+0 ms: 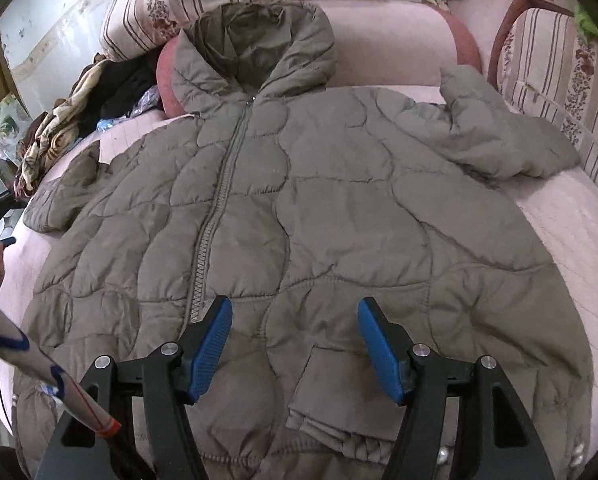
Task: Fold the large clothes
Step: 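Move the left tool to a jacket sleeve cuff and close on it, then carry the sleeve across the jacket body with the left tool, then open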
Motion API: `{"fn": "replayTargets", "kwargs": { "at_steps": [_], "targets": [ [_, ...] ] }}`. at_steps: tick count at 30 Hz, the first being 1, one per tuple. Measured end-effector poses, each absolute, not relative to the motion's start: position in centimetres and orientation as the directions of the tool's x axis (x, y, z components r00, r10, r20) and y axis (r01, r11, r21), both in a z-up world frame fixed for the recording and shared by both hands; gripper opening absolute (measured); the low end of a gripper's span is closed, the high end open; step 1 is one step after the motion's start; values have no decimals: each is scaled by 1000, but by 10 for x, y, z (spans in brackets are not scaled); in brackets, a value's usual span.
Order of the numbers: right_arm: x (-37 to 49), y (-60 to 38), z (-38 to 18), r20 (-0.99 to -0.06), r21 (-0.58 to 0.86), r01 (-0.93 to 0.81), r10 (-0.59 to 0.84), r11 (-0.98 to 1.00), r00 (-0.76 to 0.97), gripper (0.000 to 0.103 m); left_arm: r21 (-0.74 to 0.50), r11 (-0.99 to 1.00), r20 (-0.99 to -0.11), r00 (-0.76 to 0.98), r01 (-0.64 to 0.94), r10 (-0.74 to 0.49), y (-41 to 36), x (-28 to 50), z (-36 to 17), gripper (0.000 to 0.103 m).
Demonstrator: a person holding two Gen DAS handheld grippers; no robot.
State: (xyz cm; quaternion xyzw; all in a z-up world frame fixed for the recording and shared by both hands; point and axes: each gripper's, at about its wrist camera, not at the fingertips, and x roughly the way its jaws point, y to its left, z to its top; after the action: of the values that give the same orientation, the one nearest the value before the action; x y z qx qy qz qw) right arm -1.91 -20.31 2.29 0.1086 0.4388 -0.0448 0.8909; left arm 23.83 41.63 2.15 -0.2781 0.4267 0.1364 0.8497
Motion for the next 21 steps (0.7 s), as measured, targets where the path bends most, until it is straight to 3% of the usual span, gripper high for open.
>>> {"fn": "replayTargets", "kwargs": {
  "at_steps": [8,9,10,12,21],
  "targets": [
    [-7,-203,9,-812,151,156,32,976,583,70,-435,756,-761,649,-490,-18,422,271,11,91],
    [-6,-202,7,-814,141,153,27,978,580,70,-447,749,-755,656,-489,-22,419,273,11,84],
    [-6,-201,7,-815,132,151,21,980,579,70,-446,749,-755,656,-490,-20,418,274,11,56],
    [-5,-198,7,-814,108,143,5,984,581,70,-448,752,-775,629,-483,-57,415,277,10,22],
    [-11,-196,11,-807,89,145,-14,985,591,68,-468,832,-689,713,-297,-133,343,256,106,11]
  ]
}}
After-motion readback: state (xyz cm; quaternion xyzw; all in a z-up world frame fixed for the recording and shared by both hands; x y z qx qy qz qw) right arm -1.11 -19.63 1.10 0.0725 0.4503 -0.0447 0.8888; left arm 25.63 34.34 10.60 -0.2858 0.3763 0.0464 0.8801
